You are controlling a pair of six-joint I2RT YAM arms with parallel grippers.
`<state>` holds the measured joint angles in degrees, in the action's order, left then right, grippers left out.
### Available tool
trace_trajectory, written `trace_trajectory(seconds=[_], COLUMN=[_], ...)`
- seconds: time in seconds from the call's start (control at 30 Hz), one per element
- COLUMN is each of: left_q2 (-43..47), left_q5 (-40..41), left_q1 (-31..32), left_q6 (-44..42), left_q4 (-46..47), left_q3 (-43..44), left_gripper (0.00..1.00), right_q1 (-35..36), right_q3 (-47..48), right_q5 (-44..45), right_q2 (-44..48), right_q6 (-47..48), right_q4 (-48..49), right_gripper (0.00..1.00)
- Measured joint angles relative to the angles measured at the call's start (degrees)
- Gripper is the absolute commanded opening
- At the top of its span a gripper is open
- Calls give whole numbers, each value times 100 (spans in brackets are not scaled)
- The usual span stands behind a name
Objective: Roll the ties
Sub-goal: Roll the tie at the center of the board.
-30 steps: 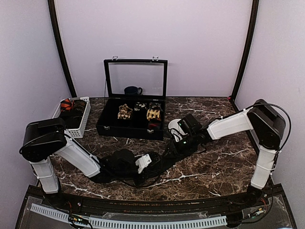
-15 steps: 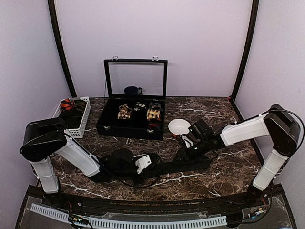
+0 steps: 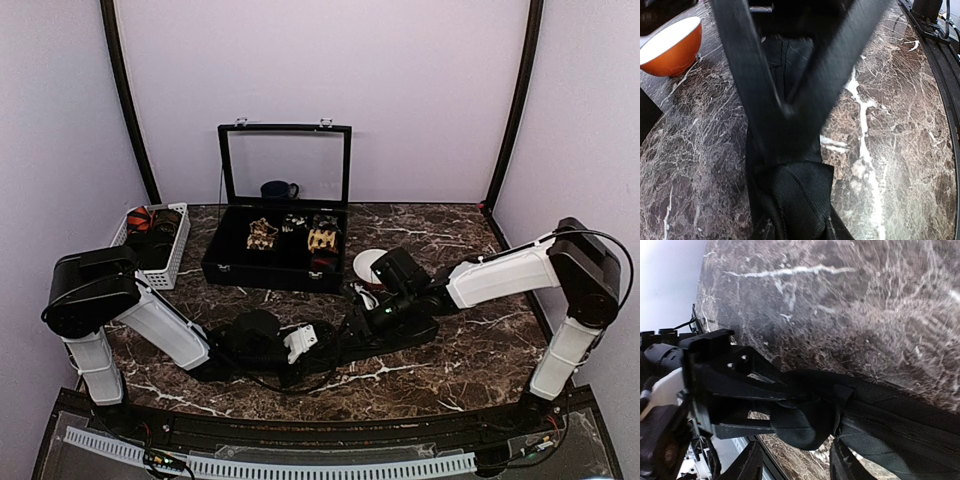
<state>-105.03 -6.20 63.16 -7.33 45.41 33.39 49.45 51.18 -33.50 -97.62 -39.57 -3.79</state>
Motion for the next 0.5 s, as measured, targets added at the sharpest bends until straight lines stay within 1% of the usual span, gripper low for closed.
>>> trace_trajectory(seconds=[0.13,0.33,0.4,0.5], left_q2=[0,0,0,0], left_q5=[-7,-24,-26,-33], left_q1=[-2,-7,-7,-7], left_q6=[-2,-2,-2,-4], left_q4=[-15,-33,-35,-33], left_q3=[11,20,22,22], left_gripper=[23,26,26,26], right_q1=[70,76,76,76], right_q3=[26,37,55,111], right_q5=[-48,-157,-203,-258], right_q2=[-308,-640,-671,-697], right_q6=[-74,-87,-94,-92], right_q4=[61,120,146,177], right_gripper=[39,22,22,28])
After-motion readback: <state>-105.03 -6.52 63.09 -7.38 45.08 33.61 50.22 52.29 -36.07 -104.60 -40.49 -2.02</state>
